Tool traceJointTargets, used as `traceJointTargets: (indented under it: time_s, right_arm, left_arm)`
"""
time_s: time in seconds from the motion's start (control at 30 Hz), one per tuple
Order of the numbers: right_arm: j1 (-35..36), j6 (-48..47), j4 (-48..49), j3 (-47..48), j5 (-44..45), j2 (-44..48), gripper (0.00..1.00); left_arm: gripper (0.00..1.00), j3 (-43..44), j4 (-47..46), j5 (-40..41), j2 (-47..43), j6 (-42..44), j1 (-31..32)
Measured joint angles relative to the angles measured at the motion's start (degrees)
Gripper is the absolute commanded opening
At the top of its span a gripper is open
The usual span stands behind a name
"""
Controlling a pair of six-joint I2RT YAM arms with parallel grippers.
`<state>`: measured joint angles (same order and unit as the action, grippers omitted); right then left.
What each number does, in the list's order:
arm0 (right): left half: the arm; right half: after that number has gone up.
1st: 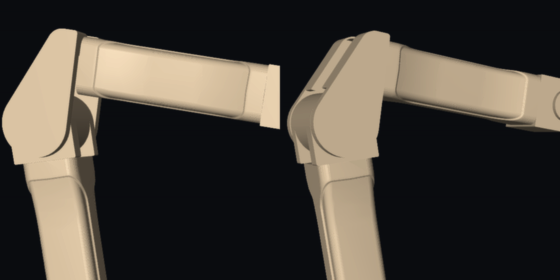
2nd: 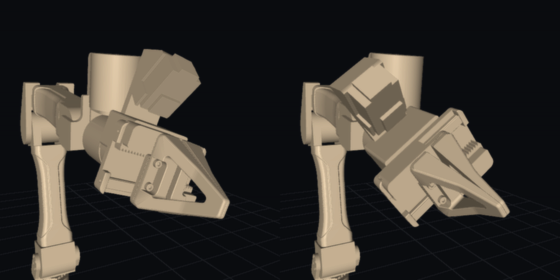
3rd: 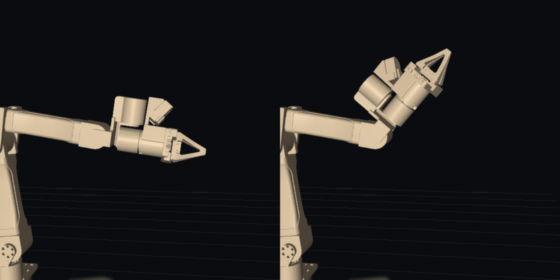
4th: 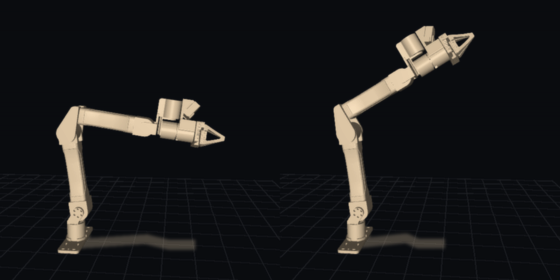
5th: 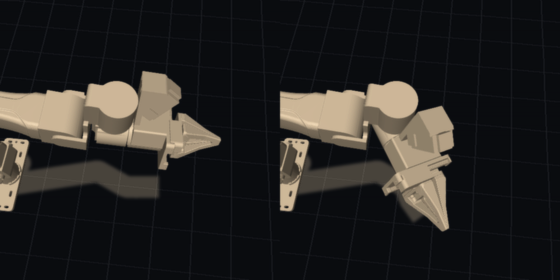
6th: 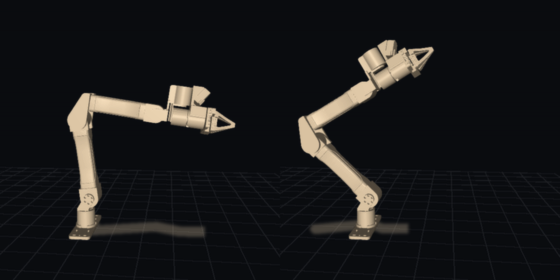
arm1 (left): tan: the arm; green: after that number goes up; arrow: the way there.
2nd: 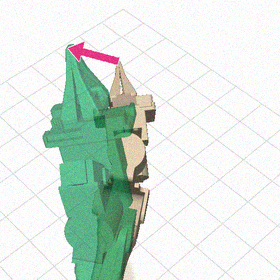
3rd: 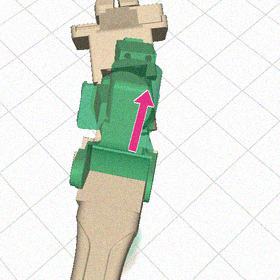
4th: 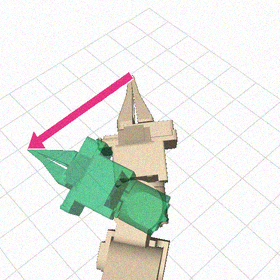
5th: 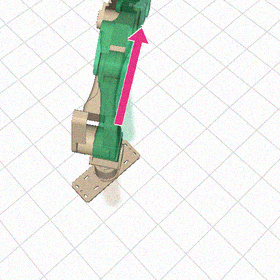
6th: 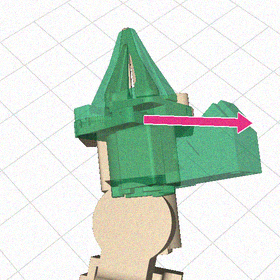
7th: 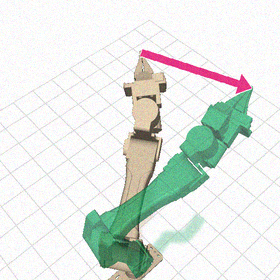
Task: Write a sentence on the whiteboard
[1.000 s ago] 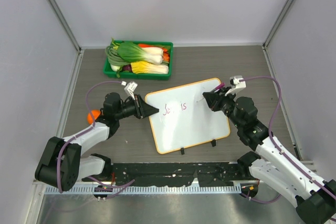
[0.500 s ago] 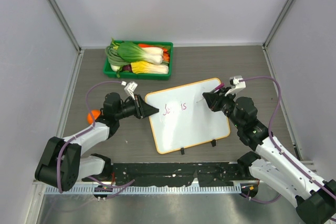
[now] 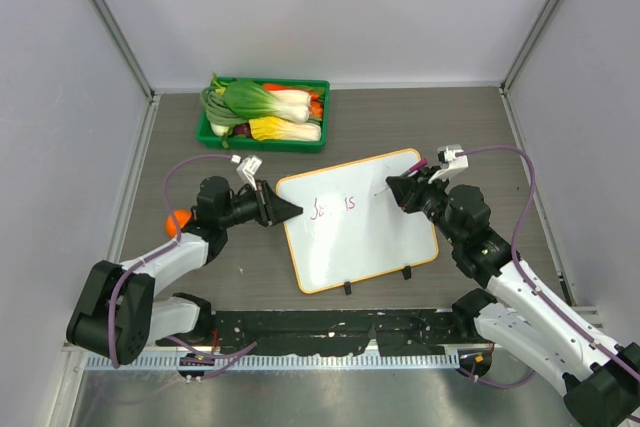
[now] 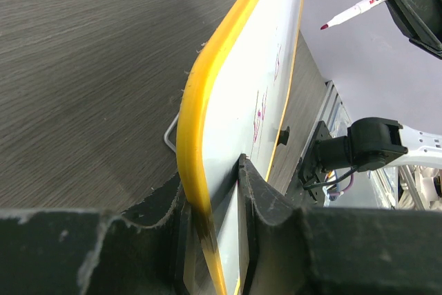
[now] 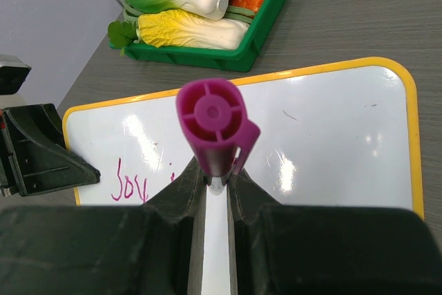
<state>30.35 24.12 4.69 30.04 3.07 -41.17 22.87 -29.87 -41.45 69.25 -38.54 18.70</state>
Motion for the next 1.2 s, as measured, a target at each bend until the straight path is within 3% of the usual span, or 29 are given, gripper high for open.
traceJointTargets:
  time_s: [1.2]
  right_arm:
    - [0.0, 0.4, 5.5, 0.4, -0.7, -7.0, 0.01]
  left_arm:
    - [0.0, 0.0, 0.0, 0.0, 0.0, 0.0, 0.0]
